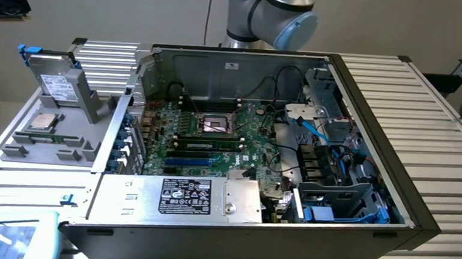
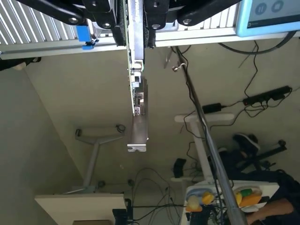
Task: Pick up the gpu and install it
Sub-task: 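Pick up the gpu and move the gpu toward the slot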
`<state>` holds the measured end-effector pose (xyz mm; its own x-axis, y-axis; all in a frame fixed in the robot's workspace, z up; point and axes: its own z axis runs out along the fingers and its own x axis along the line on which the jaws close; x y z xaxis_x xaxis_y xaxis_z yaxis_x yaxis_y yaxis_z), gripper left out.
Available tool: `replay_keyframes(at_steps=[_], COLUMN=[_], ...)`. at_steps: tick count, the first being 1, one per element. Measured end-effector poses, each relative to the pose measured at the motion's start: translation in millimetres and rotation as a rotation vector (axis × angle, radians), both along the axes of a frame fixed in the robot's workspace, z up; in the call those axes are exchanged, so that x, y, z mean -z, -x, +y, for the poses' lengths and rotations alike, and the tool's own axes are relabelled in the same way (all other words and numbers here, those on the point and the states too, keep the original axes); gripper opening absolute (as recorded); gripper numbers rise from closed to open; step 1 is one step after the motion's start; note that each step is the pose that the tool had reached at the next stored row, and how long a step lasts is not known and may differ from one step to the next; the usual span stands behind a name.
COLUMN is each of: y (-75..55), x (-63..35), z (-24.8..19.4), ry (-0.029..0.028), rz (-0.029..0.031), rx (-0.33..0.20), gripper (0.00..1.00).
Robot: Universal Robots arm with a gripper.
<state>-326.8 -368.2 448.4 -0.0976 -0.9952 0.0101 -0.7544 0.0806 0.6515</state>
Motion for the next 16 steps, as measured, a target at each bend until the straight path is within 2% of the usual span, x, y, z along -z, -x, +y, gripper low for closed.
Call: replay_keyframes(at_steps=[8, 10, 14, 16], y=[-18.3, -23.6, -35.5, -41.0], x=[0.0, 0.0, 0.0, 0.0], z=[-0.2, -0.3, -0.5, -0.7], ry=[-0.0024, -0.0028, -0.0034, -0.0044], rz=[0.0532, 0.0623, 0.0767, 0.0864], rx=[0.0, 0.0, 0.0, 0.0], gripper=[0.27, 0.27, 0.27, 0.27])
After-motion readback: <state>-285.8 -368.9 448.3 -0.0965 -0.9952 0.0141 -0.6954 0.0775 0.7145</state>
